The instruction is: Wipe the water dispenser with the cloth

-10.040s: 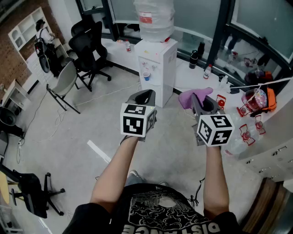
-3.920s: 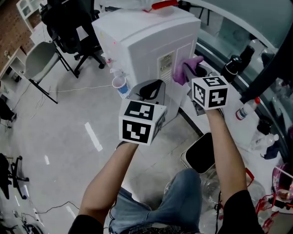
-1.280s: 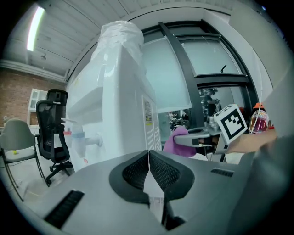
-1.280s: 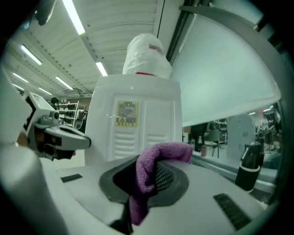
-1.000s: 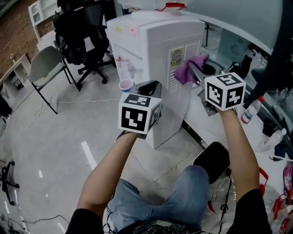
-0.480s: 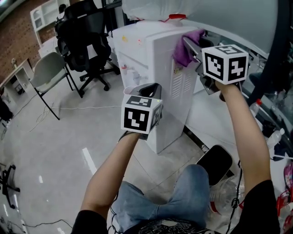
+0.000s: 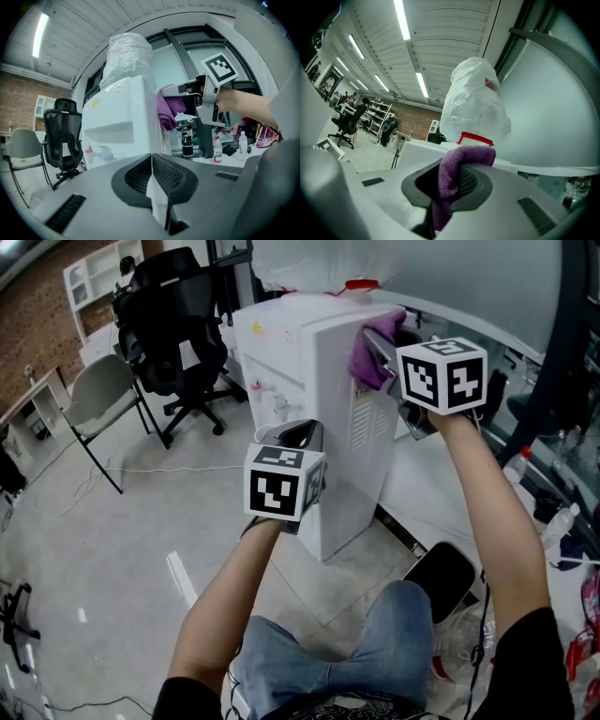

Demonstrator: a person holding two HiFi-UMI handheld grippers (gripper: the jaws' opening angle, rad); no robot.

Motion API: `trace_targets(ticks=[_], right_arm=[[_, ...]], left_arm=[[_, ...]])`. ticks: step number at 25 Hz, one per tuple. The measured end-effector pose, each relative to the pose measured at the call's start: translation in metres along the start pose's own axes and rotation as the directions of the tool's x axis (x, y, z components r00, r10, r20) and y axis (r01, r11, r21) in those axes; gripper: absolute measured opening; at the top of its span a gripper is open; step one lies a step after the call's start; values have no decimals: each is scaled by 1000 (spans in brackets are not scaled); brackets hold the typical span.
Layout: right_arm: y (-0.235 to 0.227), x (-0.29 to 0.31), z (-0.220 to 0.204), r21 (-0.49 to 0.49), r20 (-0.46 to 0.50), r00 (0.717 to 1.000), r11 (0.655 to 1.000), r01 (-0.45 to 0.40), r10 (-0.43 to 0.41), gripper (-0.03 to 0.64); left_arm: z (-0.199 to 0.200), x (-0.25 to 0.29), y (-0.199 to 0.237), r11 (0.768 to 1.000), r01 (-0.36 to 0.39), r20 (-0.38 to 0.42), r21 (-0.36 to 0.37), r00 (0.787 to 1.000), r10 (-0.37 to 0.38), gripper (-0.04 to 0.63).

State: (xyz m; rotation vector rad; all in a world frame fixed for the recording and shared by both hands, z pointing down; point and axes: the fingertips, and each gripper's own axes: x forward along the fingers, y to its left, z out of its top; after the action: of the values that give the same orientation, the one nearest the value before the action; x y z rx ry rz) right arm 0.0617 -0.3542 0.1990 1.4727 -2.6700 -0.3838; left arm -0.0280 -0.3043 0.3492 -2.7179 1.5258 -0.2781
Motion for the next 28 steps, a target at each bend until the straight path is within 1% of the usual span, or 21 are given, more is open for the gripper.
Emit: trace_targets(ticks=[4,8,12,19,28], right_arm=[[2,-4,-13,15,-17,1000,1000,8,-8,44],[10,-4,-33,25,-38,999,1000,-2,3,44],[15,-5,-62,25,-73,997,1000,0,2,44],[25,-7,-109,81,-105,995,997,6,2,44],[35,-9,-184,142,-164,987,989,25,-2,44]], left_arm=[[-7,-2,-2,1000,2,-6,0,1000,-2,28],[-16,-3,-2,1000,-1,-13,-5,1000,1,28],[-27,-4,0,1000,-7,-23,-10,1000,7,28],[-46,-9,9,999,-29,-40,-15,999,29,28],[-76,-4,13,999,-45,-75,-3,996,45,28]])
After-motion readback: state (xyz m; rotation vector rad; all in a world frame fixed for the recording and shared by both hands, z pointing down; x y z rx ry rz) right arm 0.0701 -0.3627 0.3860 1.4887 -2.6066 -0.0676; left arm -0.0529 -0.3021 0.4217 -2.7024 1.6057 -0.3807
